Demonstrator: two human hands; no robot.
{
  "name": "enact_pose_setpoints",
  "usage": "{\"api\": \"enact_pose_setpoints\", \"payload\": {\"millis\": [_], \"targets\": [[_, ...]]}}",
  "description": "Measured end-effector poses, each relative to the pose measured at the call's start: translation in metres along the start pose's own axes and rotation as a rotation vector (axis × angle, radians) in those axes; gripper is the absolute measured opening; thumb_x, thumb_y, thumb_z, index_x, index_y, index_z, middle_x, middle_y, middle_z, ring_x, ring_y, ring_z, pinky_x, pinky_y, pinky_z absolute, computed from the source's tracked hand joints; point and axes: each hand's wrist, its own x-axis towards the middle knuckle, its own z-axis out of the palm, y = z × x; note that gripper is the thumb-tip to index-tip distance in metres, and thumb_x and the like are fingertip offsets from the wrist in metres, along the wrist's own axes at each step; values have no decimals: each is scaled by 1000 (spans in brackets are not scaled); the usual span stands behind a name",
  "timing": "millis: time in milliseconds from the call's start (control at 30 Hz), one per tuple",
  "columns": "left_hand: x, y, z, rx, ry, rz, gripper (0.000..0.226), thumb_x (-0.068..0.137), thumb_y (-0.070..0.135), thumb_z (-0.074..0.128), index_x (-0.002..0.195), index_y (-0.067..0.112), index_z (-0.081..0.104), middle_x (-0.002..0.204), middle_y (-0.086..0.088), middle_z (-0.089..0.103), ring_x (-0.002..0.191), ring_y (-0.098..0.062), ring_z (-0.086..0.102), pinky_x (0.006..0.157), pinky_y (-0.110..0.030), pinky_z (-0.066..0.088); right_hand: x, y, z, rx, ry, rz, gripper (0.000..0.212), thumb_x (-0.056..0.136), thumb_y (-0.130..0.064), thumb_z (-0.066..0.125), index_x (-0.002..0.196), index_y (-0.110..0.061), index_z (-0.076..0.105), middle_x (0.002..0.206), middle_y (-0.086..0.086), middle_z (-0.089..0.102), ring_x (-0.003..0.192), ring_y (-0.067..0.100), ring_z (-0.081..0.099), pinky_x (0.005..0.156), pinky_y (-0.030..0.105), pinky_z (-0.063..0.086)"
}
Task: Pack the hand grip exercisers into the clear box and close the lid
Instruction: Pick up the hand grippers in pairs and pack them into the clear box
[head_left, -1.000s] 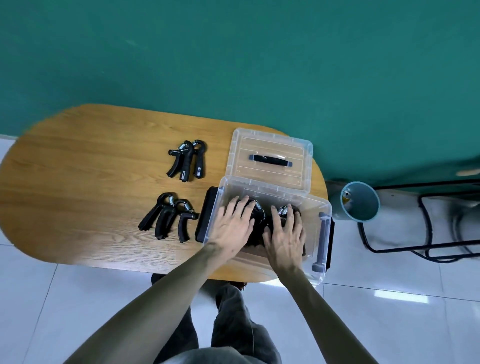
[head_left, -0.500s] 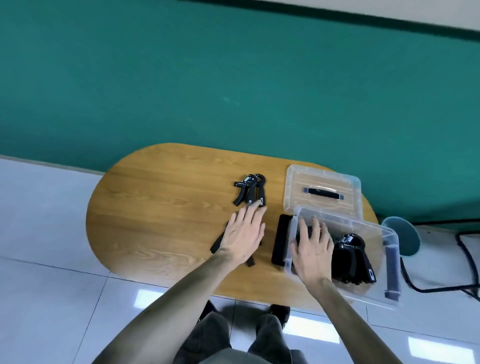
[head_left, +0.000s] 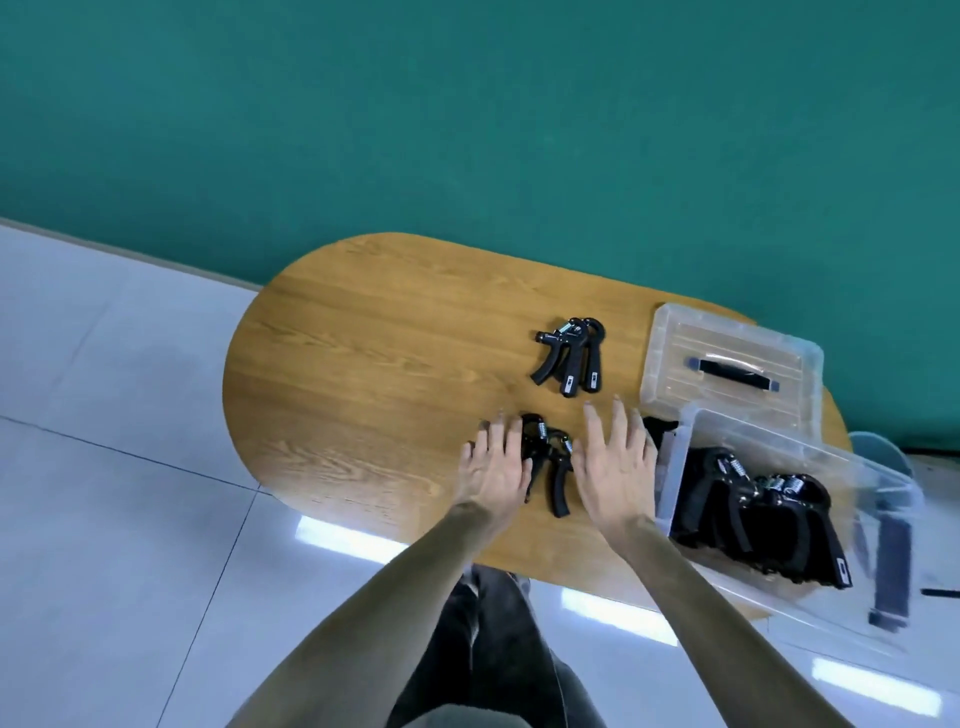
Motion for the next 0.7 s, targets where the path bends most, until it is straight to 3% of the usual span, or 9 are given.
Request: {"api": "enact_pose_setpoints", "payload": {"millis": [233,433,700], "targets": [[41,8,37,-35,-38,37,62,108,42,27,161,13,11,167,-12,15,145,-33,28,114,-47,33,47,-7,42,10,-68,-4,56,99,-30,49,150,-14,33,156,24,33,137,48,36,105,58,38],[77,-3,85,17,-83,2,70,105,51,15,161,15,-6,171,-13,-7,155,-35,8,122,-55,24,105,0,88,36,-127,6,55,104,-31,38,155,-20,22,163,21,17,143,47,25,109,62,33],[100,-18,130,-23,-26,52,74,102,53,11,160,20,-19,166,-14,-26,155,-39,5,120,-60,25,157,-3,137,87,-145,8,60,106,-45,30,159,-32,5,168,13,-9,152,44,7,119,60,21]]}}
